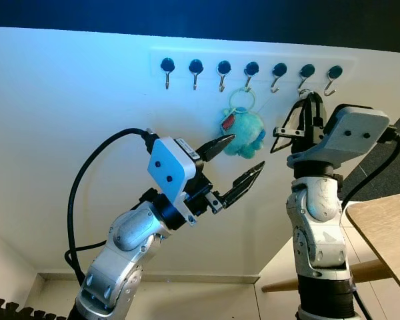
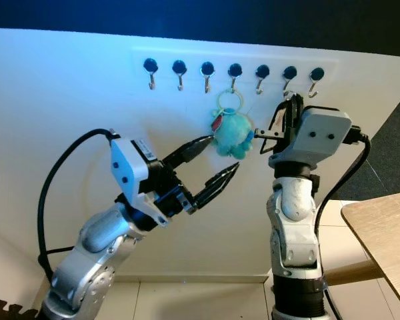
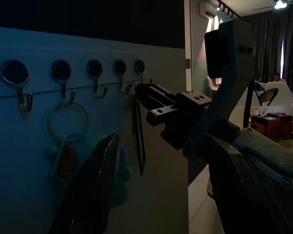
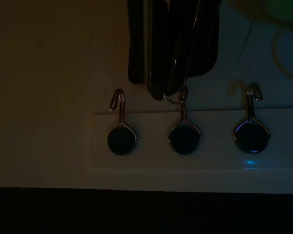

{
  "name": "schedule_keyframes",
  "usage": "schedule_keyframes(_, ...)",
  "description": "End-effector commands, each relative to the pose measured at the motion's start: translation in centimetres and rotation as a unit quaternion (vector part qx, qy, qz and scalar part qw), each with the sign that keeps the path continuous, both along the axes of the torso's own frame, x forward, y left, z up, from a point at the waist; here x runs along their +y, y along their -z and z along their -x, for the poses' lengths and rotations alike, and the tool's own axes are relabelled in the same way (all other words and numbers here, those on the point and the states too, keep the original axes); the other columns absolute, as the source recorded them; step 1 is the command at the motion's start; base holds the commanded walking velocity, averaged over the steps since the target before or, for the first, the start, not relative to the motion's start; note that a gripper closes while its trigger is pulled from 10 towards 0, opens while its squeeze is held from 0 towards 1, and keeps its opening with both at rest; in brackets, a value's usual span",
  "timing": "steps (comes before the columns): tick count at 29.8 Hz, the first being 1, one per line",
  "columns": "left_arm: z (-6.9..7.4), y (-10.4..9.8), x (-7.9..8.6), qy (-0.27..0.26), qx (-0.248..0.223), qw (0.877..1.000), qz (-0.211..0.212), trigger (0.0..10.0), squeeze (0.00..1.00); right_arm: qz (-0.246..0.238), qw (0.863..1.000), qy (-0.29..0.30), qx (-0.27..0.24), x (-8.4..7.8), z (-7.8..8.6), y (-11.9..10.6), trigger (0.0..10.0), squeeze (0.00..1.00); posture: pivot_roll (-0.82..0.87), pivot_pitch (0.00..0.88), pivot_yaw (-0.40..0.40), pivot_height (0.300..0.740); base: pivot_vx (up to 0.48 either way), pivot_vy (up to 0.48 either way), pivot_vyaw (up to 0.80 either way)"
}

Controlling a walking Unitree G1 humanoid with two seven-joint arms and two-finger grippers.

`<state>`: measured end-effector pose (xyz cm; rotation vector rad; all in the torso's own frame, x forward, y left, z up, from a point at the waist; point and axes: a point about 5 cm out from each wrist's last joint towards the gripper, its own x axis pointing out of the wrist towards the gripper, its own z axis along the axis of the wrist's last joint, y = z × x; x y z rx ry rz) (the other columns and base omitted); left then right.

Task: Hang keys on a hook

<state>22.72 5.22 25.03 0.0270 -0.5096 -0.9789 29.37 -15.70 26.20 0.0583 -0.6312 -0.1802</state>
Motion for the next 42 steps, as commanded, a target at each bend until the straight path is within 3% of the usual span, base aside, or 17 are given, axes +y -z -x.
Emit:
schedule_keyframes(1, 0.4, -0.2, -0.2, 0.01, -0.01, 1.0, -0.011, 10.0, 0.0, -0.026, 0.998, 0.029, 0.04, -1.4, -0.1, 1.5, 10.0, 0.0, 0.05, 0.099, -0.049, 0.74, 0.0, 0.0, 0.0)
schedule_keyframes(16, 0.3, -0.3, -0.1, 0.006, -0.013, 1.0, -0.012, 10.0, 0.0, -0.05, 0.998, 0.013, 0.033, -1.3, -0.3, 0.8, 10.0, 0.0, 0.05, 0.104, -0.049, 0.74, 0.0, 0.0, 0.0)
schedule_keyframes(24, 0.3, -0.2, -0.1, 0.006, -0.014, 1.0, -0.017, 10.0, 0.0, -0.059, 0.996, 0.007, 0.064, -1.4, -0.6, 2.0, 10.0, 0.0, 0.05, 0.107, -0.05, 0.74, 0.0, 0.0, 0.0)
schedule_keyframes(25, 0.3, -0.2, -0.1, 0.006, -0.014, 1.0, -0.017, 10.0, 0.0, -0.059, 0.996, 0.005, 0.064, -1.4, -0.6, 2.0, 10.0, 1.0, 0.05, 0.109, -0.049, 0.74, 0.0, 0.0, 0.0)
schedule_keyframes(29, 0.4, -0.3, -0.1, 0.006, -0.014, 1.0, -0.015, 10.0, 0.0, -0.059, 0.996, 0.005, 0.061, -1.4, -0.5, 1.9, 10.0, 1.0, 0.05, 0.109, -0.049, 0.74, 0.0, 0.0, 0.0)
schedule_keyframes(30, 0.4, -0.3, -0.1, 0.007, -0.013, 1.0, -0.014, 10.0, 0.0, -0.056, 0.997, 0.009, 0.058, -1.4, -0.5, 1.8, 10.0, 0.37, 0.05, 0.109, -0.049, 0.74, 0.0, 0.0, 0.0)
schedule_keyframes(32, 0.4, -0.3, -0.1, 0.007, -0.013, 1.0, -0.014, 10.0, 0.0, -0.055, 0.997, 0.01, 0.057, -1.4, -0.5, 1.8, 10.0, 0.37, 0.05, 0.11, -0.049, 0.74, 0.0, 0.0, 0.0)
schedule_keyframes(33, 0.4, -0.3, -0.1, 0.007, -0.013, 1.0, -0.013, 10.0, 0.0, -0.051, 0.997, 0.011, 0.054, -1.5, -0.3, 2.0, 10.0, 0.0, 0.05, 0.109, -0.049, 0.74, 0.0, 0.0, 0.0)
schedule_keyframes(42, 0.4, -0.3, -0.1, 0.009, -0.012, 1.0, -0.012, 10.0, 0.0, -0.031, 0.998, -0.01, 0.062, -1.1, 0.9, 3.9, 10.0, 0.0, 0.05, 0.113, -0.049, 0.74, 0.0, 0.0, 0.0)
